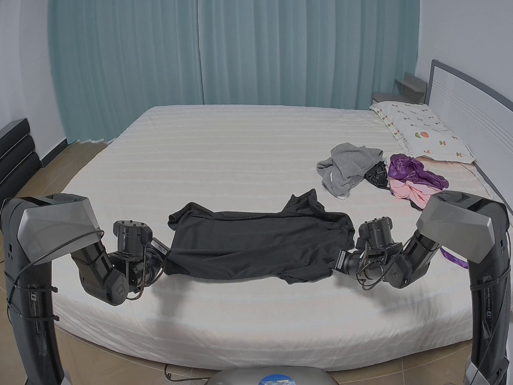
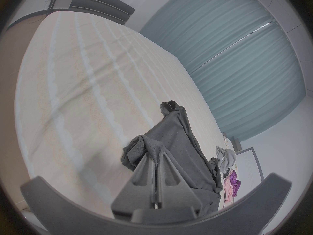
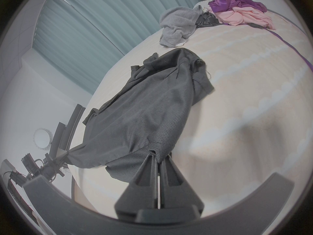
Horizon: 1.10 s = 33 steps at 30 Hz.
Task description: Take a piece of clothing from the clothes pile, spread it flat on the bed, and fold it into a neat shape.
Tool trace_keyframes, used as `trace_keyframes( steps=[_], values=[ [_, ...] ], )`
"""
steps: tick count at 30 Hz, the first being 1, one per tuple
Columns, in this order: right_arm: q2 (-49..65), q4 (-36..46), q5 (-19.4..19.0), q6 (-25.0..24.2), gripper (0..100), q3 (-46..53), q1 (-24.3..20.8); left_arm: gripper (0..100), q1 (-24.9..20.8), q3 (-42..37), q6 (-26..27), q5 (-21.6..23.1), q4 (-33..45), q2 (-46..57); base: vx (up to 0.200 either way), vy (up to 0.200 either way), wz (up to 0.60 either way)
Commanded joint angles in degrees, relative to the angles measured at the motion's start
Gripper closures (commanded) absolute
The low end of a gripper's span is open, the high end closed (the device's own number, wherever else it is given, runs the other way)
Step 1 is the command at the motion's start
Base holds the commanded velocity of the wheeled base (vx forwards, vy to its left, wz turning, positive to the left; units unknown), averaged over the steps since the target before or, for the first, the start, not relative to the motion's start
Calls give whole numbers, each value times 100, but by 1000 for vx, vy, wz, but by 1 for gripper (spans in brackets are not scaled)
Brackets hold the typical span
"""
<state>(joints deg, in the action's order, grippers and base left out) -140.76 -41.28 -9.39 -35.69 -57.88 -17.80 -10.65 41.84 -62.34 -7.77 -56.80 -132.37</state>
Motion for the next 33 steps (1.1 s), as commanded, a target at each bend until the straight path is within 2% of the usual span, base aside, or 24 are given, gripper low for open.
trace_keyframes(
  steps=[1, 10, 11, 16, 20, 22, 28, 33],
  values=[
    [682, -47, -63, -43, 100, 655, 84, 100, -24, -255, 20, -6, -7, 229, 0, 0, 0],
    [1904, -961, -582, -456, 100, 2211, 294, 100, 11, -721, 82, -6, 11, 800, 0, 0, 0],
    [2176, -1198, -714, -553, 100, 2606, 347, 100, 11, -765, 117, -6, 11, 835, 0, 0, 0],
    [2510, -1418, -793, -579, 100, 3107, 514, 100, -24, -1072, 451, -6, 11, 1002, 0, 0, 0],
    [2967, -1497, -1065, -579, 100, 3635, 699, 100, -139, -1239, 592, -6, 266, 1222, 0, 0, 0],
    [3169, -1506, -1241, -553, 100, 4004, 708, 100, -235, -1248, 618, -6, 679, 1398, 0, 0, 0],
    [3196, -1506, -1250, -456, 100, 4347, 787, 100, -279, -1301, 943, -6, 1399, 1784, 0, 0, 0],
    [3169, -1541, -1267, 27, 100, 4672, 822, 100, -279, -1354, 1330, 12, 1909, 1846, 0, 0, 0]
  ],
)
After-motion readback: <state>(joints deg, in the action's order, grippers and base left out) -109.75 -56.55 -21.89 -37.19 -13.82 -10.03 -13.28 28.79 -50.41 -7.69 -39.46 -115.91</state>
